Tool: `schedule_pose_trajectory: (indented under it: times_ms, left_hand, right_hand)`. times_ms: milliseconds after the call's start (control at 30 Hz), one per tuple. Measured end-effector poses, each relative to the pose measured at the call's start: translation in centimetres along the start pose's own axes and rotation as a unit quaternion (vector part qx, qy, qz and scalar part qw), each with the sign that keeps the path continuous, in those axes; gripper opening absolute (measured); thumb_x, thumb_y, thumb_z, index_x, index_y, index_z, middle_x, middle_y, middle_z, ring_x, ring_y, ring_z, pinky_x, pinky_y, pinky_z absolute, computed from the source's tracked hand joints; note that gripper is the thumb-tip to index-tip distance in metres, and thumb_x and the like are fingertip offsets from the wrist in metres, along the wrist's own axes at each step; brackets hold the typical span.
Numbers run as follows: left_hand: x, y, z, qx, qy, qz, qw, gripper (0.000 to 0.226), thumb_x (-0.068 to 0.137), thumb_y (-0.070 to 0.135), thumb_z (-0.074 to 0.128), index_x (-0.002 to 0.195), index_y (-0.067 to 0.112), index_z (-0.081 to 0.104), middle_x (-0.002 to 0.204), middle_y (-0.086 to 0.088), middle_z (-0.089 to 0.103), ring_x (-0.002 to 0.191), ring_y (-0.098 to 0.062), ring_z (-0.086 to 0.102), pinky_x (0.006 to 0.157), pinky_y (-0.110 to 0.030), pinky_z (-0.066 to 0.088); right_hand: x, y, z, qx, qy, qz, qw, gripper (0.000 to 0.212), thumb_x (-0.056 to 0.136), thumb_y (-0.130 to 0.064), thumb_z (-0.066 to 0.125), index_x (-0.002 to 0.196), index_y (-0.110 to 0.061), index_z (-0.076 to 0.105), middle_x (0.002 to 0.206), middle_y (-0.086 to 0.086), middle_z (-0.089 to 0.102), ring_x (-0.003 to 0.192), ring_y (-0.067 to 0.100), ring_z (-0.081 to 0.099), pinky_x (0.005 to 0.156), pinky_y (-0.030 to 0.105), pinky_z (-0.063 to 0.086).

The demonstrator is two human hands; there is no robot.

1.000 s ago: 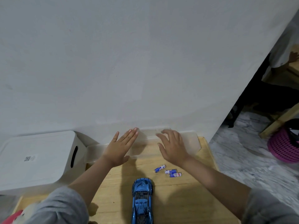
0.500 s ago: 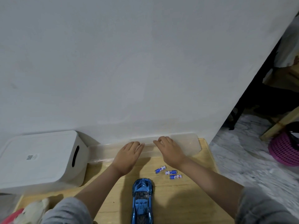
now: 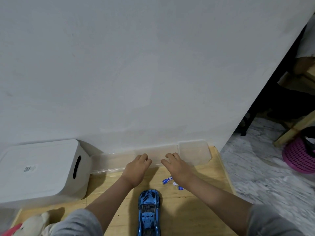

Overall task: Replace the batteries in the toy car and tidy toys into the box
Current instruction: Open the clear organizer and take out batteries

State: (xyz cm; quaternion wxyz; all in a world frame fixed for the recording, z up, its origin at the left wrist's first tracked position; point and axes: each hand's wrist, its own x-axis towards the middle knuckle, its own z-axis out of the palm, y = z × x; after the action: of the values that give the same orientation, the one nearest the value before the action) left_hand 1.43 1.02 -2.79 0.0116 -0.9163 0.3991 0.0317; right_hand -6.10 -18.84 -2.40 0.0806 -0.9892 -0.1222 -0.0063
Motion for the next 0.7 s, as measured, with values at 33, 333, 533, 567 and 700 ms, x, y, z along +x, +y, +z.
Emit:
schedule_pose_trajectory:
  times_ms: [33,333,533,567,700]
  left_hand:
    - [0.0,0.0,0.0,0.002,-0.003,0.003,1.0,0.054,0.045,0.003,0.084,0.091,0.018,0.06,0.091,-0.001,0.058,0.073,-0.017,0.058,0.035,-0.019,0.044]
    - [0.1,0.2,0.1,0.02,-0.014,0.012,1.0,0.061,0.039,0.004,0.085,0.089,0.019,0.053,0.088,0.001,0.056,0.071,-0.016,0.055,0.033,-0.017,0.039]
    - [-0.1,0.5,-0.1,-0.029,-0.002,-0.018,0.999,0.047,0.063,0.007,0.078,0.102,0.019,0.055,0.104,0.0,0.053,0.086,-0.016,0.055,0.048,-0.02,0.049]
    - [-0.2,0.5,-0.3,-0.048,-0.006,-0.024,0.999,0.042,0.075,0.006,0.067,0.113,0.017,0.053,0.115,-0.002,0.05,0.097,-0.019,0.053,0.06,-0.024,0.052]
    - [-1.3,-0.1,-0.9,-0.057,-0.013,-0.026,0.998,0.06,0.083,0.006,0.055,0.14,0.015,0.038,0.144,-0.009,0.036,0.129,-0.027,0.039,0.102,-0.034,0.042]
  right_hand:
    - [0.0,-0.1,0.0,-0.008,-0.008,0.003,1.0,0.068,0.043,0.017,0.066,0.104,-0.01,0.058,0.104,0.014,0.06,0.091,0.031,0.058,0.047,0.028,0.04]
    - [0.1,-0.6,0.0,-0.019,-0.018,0.021,0.999,0.072,0.036,0.012,0.069,0.099,-0.018,0.048,0.095,0.006,0.059,0.081,0.023,0.049,0.041,0.022,0.03]
    - [0.0,-0.9,-0.1,0.002,-0.03,0.037,0.999,0.065,0.055,0.016,0.063,0.112,-0.013,0.048,0.112,0.012,0.054,0.097,0.03,0.051,0.064,0.033,0.048]
    - [0.1,-1.1,-0.2,-0.001,-0.032,0.027,0.999,0.064,0.061,0.017,0.058,0.117,-0.011,0.047,0.118,0.013,0.05,0.103,0.032,0.047,0.073,0.035,0.046]
    - [0.8,-2.3,-1.1,-0.024,-0.054,0.031,0.998,0.058,0.071,0.007,0.061,0.124,-0.009,0.041,0.125,0.014,0.042,0.111,0.031,0.04,0.095,0.038,0.036]
